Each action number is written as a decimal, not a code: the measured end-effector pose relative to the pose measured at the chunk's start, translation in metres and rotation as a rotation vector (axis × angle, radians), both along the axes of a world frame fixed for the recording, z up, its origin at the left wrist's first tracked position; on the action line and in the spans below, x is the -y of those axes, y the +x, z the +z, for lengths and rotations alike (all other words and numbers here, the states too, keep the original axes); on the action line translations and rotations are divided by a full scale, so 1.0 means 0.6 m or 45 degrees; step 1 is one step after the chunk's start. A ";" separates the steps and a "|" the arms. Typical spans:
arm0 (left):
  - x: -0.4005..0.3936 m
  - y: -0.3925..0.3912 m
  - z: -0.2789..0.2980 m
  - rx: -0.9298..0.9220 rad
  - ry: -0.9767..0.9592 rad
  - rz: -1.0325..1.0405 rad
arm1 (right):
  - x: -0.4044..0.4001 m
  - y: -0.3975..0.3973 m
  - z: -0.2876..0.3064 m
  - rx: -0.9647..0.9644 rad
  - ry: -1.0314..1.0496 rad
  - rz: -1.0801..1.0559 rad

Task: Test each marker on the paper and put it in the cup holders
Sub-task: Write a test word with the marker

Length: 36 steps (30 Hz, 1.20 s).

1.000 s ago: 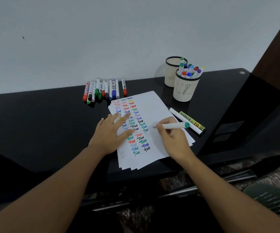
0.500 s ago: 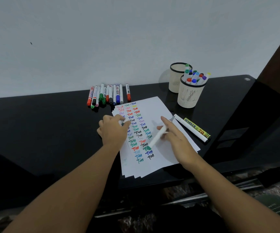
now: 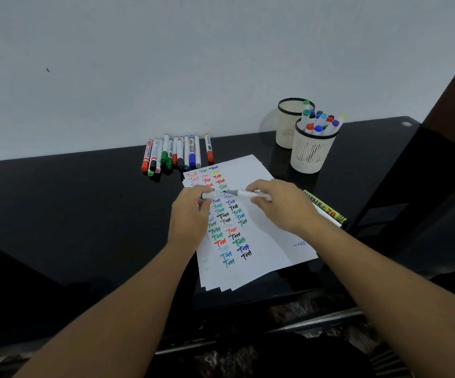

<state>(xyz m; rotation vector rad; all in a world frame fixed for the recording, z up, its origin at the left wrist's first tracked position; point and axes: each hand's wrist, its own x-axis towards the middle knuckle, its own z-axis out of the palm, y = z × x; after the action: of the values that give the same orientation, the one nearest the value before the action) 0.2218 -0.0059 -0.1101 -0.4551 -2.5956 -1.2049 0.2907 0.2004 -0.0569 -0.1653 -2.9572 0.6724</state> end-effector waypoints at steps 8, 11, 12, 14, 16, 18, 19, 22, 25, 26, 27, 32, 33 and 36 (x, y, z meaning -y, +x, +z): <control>-0.005 0.010 0.002 -0.107 -0.093 -0.113 | -0.010 -0.010 -0.006 0.032 0.126 0.041; -0.005 0.011 0.001 -0.146 -0.102 -0.126 | -0.011 -0.013 -0.009 0.005 0.131 0.054; -0.005 0.010 0.000 -0.149 -0.099 -0.123 | -0.012 -0.014 -0.011 -0.011 0.130 0.058; -0.005 0.008 -0.001 -0.141 -0.096 -0.106 | -0.015 -0.013 -0.013 -0.027 0.145 0.063; -0.005 0.008 -0.002 -0.150 -0.095 -0.097 | -0.017 -0.013 -0.014 -0.034 0.169 0.074; -0.007 0.009 -0.002 -0.175 -0.095 -0.127 | -0.015 -0.013 -0.015 -0.034 0.212 0.105; -0.007 0.009 -0.002 -0.190 -0.109 -0.150 | -0.011 -0.014 -0.014 -0.028 0.242 0.125; -0.009 0.012 -0.005 -0.247 -0.188 -0.215 | 0.001 -0.016 -0.013 -0.044 0.259 0.163; -0.011 0.021 0.000 -0.170 -0.155 -0.240 | 0.007 -0.017 -0.010 -0.021 0.293 0.218; -0.013 0.024 0.001 -0.120 -0.141 -0.260 | 0.008 -0.017 -0.010 0.006 0.308 0.264; -0.014 0.026 0.002 -0.080 -0.138 -0.280 | 0.010 -0.014 -0.010 0.036 0.321 0.313; -0.013 0.034 0.015 0.027 -0.117 -0.319 | 0.013 -0.009 -0.014 0.037 0.163 0.412; -0.013 0.036 0.017 0.043 -0.107 -0.324 | 0.014 -0.008 -0.016 0.028 0.139 0.410; -0.015 0.032 0.016 0.076 -0.045 -0.276 | 0.013 -0.010 -0.021 0.012 0.039 0.351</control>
<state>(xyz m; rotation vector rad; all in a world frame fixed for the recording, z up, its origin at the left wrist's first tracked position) 0.2409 0.0033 -0.1005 -0.7345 -2.6767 -1.2575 0.2847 0.1928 -0.0694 0.2469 -3.0262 0.6559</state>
